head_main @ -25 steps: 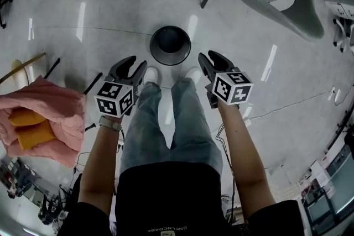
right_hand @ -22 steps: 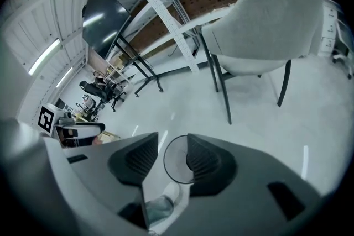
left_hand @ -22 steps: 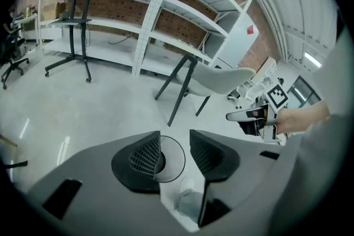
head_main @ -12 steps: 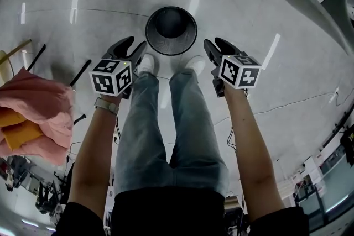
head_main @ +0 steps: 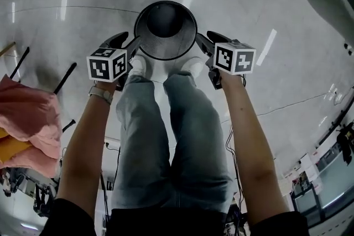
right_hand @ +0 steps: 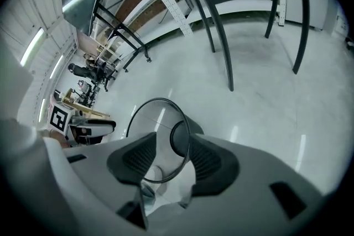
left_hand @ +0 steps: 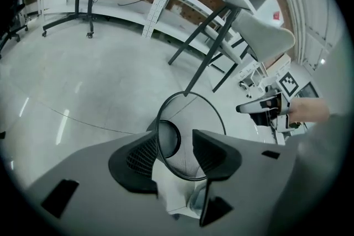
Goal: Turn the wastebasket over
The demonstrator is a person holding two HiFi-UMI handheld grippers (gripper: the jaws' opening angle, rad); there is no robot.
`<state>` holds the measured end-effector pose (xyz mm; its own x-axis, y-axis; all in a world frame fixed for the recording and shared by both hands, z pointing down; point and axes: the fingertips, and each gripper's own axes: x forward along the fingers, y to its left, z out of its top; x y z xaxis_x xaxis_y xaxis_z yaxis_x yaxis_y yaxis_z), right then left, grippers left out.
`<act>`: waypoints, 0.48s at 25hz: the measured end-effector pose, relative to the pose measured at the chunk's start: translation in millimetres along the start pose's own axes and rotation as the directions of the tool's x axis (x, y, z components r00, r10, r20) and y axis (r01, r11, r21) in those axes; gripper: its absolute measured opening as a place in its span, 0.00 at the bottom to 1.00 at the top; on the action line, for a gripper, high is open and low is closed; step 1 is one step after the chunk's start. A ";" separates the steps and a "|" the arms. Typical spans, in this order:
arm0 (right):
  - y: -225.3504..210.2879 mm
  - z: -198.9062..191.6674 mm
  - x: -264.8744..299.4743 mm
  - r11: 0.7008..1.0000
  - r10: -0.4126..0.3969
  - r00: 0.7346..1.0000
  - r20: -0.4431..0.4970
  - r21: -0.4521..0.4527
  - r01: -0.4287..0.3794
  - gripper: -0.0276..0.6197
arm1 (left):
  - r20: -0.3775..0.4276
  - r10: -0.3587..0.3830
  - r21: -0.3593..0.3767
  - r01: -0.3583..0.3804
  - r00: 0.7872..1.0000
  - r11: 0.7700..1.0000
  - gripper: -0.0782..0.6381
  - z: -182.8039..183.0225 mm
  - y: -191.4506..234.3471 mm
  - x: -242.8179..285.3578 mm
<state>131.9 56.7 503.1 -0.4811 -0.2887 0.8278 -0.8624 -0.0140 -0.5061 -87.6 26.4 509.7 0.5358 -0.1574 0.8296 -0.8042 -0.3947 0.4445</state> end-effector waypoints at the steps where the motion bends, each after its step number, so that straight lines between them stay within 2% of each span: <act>1: -3.5 -1.6 7.2 1.000 0.004 1.000 -0.005 0.000 -0.004 0.32 | -0.007 -0.002 0.002 0.002 1.000 1.000 0.38 -4.1 4.3 7.5; 7: -15.4 -7.7 49.0 0.999 0.039 0.998 -0.052 -0.025 -0.041 0.32 | -0.021 0.001 0.007 -0.001 1.000 1.000 0.38 -13.8 27.9 37.9; 12: -26.7 -10.4 67.2 0.999 0.006 0.998 -0.061 -0.036 -0.008 0.32 | -0.050 -0.007 0.024 0.008 0.999 1.000 0.38 -17.8 35.4 54.9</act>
<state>121.0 47.6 574.7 -0.4946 -0.2297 0.8382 -0.8638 0.0232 -0.5034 -91.3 19.9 577.0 0.5278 -0.1088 0.8424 -0.7931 -0.4180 0.4430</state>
